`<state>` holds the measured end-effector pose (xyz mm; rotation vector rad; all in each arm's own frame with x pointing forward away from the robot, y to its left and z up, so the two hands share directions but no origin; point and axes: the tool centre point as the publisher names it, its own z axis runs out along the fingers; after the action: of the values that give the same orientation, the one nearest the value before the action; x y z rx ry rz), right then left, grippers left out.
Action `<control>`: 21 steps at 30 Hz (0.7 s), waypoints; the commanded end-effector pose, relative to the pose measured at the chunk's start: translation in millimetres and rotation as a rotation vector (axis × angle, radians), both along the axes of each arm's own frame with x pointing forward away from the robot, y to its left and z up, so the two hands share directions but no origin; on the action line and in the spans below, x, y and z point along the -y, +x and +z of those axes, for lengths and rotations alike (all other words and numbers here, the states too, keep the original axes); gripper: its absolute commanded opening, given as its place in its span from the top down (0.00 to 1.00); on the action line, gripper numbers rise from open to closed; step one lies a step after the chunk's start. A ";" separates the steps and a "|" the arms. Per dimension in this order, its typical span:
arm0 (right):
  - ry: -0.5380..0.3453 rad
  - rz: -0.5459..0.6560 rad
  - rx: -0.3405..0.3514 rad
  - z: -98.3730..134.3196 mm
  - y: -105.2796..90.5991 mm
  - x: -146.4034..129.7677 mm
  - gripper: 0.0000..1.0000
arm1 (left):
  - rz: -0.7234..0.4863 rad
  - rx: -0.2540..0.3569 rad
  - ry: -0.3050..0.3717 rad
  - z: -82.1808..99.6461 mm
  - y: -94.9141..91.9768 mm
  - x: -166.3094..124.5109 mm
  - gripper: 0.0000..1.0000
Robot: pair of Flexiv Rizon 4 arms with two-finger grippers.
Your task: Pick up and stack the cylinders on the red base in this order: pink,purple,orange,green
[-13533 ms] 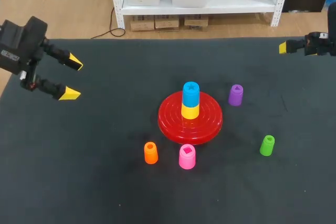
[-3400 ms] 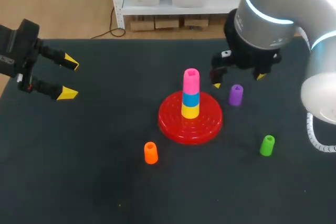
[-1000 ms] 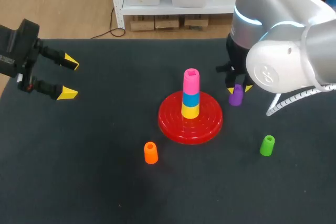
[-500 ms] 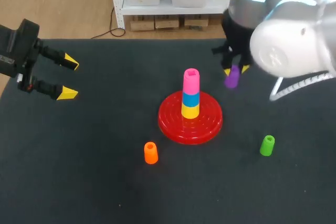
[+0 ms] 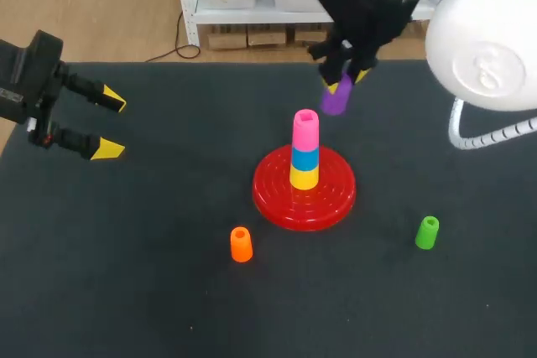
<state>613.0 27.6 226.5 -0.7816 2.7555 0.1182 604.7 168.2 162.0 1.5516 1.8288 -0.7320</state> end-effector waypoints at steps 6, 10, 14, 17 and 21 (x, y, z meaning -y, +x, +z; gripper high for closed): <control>-0.037 0.028 -0.051 -5.3 -0.2 -29.0 1.00 | -0.001 0.004 -0.004 -1.4 -0.1 -0.6 0.00; -0.047 0.026 -0.067 -7.9 8.0 -32.9 1.00 | -0.001 0.004 -0.004 -1.4 -0.1 -0.6 0.00; -0.061 0.019 -0.082 -14.2 13.8 -32.5 1.00 | -0.001 0.004 -0.004 -1.4 -0.1 -0.6 0.00; -0.066 0.013 -0.096 -17.5 14.7 -30.2 1.00 | -0.001 0.004 -0.004 -1.4 -0.1 -0.6 0.00; -0.035 0.015 -0.042 -15.4 12.4 -26.1 1.00 | -0.001 0.004 -0.004 -1.4 -0.1 -0.6 0.00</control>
<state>628.3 57.0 209.4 -0.8205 2.8385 0.0726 604.7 168.2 162.0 1.5516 1.8288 -0.7320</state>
